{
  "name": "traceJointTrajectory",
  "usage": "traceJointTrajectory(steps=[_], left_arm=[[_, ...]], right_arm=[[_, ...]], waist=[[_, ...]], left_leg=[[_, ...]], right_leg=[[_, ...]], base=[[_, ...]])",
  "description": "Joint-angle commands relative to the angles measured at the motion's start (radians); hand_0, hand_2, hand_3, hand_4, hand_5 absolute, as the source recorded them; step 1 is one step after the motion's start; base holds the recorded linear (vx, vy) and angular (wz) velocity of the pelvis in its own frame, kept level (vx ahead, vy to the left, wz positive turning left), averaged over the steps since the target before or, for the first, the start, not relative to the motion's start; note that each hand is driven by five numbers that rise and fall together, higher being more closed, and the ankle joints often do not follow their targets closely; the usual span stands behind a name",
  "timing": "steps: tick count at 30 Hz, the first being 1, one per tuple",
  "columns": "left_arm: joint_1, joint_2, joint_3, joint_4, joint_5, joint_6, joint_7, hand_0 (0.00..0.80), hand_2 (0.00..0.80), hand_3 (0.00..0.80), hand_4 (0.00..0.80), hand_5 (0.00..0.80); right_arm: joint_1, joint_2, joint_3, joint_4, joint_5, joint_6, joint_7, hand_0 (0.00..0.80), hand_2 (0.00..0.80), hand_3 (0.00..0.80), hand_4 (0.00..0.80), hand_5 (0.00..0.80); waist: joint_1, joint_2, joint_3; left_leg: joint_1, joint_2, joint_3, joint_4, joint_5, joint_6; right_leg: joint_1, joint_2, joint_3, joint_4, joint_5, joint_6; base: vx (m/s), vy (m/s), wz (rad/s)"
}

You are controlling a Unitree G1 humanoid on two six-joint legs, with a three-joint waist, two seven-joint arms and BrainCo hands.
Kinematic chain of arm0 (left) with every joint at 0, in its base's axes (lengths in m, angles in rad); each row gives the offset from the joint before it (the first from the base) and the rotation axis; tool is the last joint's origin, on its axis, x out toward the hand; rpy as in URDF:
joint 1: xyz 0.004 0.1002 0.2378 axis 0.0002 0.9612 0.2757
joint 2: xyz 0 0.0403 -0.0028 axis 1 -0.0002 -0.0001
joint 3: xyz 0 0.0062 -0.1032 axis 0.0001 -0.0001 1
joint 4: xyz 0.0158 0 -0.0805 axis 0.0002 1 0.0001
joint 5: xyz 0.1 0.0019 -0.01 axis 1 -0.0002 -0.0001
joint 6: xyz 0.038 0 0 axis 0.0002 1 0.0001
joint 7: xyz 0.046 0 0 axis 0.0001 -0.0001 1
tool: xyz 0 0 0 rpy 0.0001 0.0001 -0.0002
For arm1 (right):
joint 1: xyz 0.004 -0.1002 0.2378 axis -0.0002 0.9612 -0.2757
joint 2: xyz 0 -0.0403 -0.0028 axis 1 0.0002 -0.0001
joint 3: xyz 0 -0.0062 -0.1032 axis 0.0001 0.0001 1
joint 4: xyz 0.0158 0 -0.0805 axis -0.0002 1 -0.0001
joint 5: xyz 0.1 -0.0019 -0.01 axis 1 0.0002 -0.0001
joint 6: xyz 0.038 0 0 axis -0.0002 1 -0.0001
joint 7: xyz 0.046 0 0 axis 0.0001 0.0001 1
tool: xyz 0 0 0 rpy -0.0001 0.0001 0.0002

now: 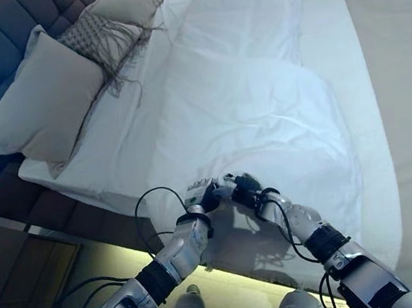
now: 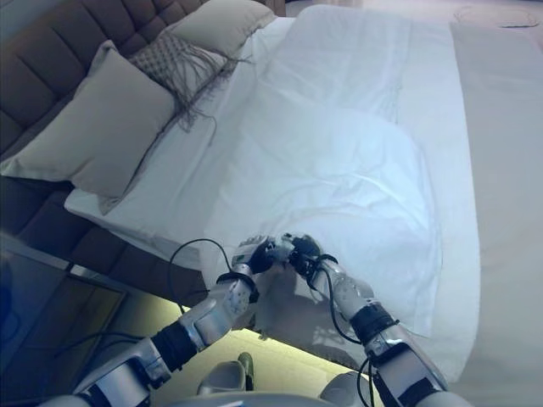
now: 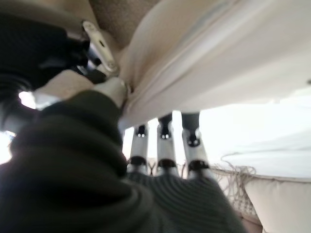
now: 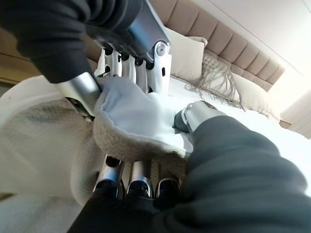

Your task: Make the bed neatly

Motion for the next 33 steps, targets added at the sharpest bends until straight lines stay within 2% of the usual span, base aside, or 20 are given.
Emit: traceJointTrajectory(steps=[1,9,10,11,12,17,27,30,33], left_arm=[[-0.038,-0.013,-0.013,0.001,-0.042,-0.057,0.029,0.800,0.800,0.800,0.800,0.800],[-0.010,0.006,0.014,0.002,-0.043,-0.123,0.030,0.800,0.800,0.800,0.800,0.800],[-0.003,0.012,0.016,0.001,-0.042,-0.126,0.032,0.800,0.800,0.800,0.800,0.800],[0.002,0.015,0.017,0.002,-0.043,-0.125,0.037,0.800,0.800,0.800,0.800,0.800],[0.006,0.018,0.017,0.006,-0.043,-0.125,0.044,0.800,0.800,0.800,0.800,0.800],[0.037,0.032,0.038,0.020,-0.081,-0.110,0.100,0.800,0.800,0.800,0.800,0.800],[0.098,0.082,0.099,0.053,-0.033,-0.134,0.112,0.800,0.800,0.800,0.800,0.800],[0.093,0.095,0.114,0.064,-0.018,-0.134,0.124,0.800,0.800,0.800,0.800,0.800],[0.090,0.114,0.143,0.066,0.005,-0.135,0.128,0.800,0.800,0.800,0.800,0.800]], right_arm=[[-0.127,0.090,-0.032,-0.157,0.022,-0.012,0.055,0.800,0.800,0.800,0.800,0.800],[-0.082,0.096,-0.024,-0.148,-0.011,-0.026,0.068,0.800,0.800,0.800,0.800,0.800],[-0.070,0.098,-0.018,-0.145,-0.026,-0.032,0.069,0.568,0.568,0.568,0.568,0.568],[-0.060,0.101,-0.012,-0.144,-0.037,-0.036,0.066,0.082,0.082,0.082,0.082,0.082],[-0.051,0.104,-0.006,-0.141,-0.045,-0.041,0.069,0.000,0.000,0.000,0.000,0.000],[0.036,0.126,0.035,-0.132,-0.056,-0.073,0.092,0.000,0.000,0.000,0.000,0.000],[0.132,0.163,0.091,-0.112,0.016,-0.188,0.174,0.000,0.000,0.000,0.000,0.000],[0.138,0.165,0.096,-0.112,0.039,-0.183,0.184,0.000,0.000,0.000,0.000,0.000],[0.153,0.158,0.088,-0.111,0.121,-0.099,0.153,0.000,0.000,0.000,0.000,0.000]], waist=[[0.017,-0.030,-0.015],[0.025,-0.030,-0.031],[0.027,-0.032,-0.035],[0.028,-0.034,-0.038],[0.029,-0.037,-0.039],[0.039,-0.053,-0.052],[0.078,-0.104,-0.065],[0.079,-0.116,-0.070],[0.077,-0.125,-0.075]], left_leg=[[-0.034,0.042,-0.018,-0.059,0.075,0.000],[-0.010,0.043,-0.012,-0.071,0.074,0.001],[-0.007,0.046,-0.011,-0.074,0.074,0.000],[-0.003,0.048,-0.010,-0.076,0.074,0.000],[0.000,0.050,-0.010,-0.077,0.074,0.000],[0.023,0.055,-0.012,-0.079,0.072,0.001],[0.049,0.082,-0.010,-0.076,0.065,0.009],[0.052,0.087,-0.013,-0.078,0.066,0.012],[0.057,0.090,-0.020,-0.083,0.070,0.017]], right_leg=[[0.058,-0.020,-0.048,-0.386,0.448,0.056],[0.091,-0.018,-0.064,-0.394,0.440,0.056],[0.096,-0.015,-0.067,-0.396,0.438,0.056],[0.102,-0.013,-0.070,-0.398,0.437,0.055],[0.107,-0.012,-0.072,-0.398,0.437,0.054],[0.134,-0.008,-0.081,-0.394,0.430,0.050],[0.172,0.007,-0.104,-0.379,0.427,0.050],[0.172,0.008,-0.098,-0.363,0.421,0.048],[0.171,0.011,-0.086,-0.339,0.411,0.043]], base=[[0.014,0.065,-0.02],[0.005,0.023,0.00],[0.000,0.000,0.00],[0.000,0.000,0.00],[0.006,-0.026,0.03],[0.012,-0.017,0.02],[-0.015,-0.088,0.07],[-0.038,-0.066,0.07],[-0.036,-0.035,0.04]])
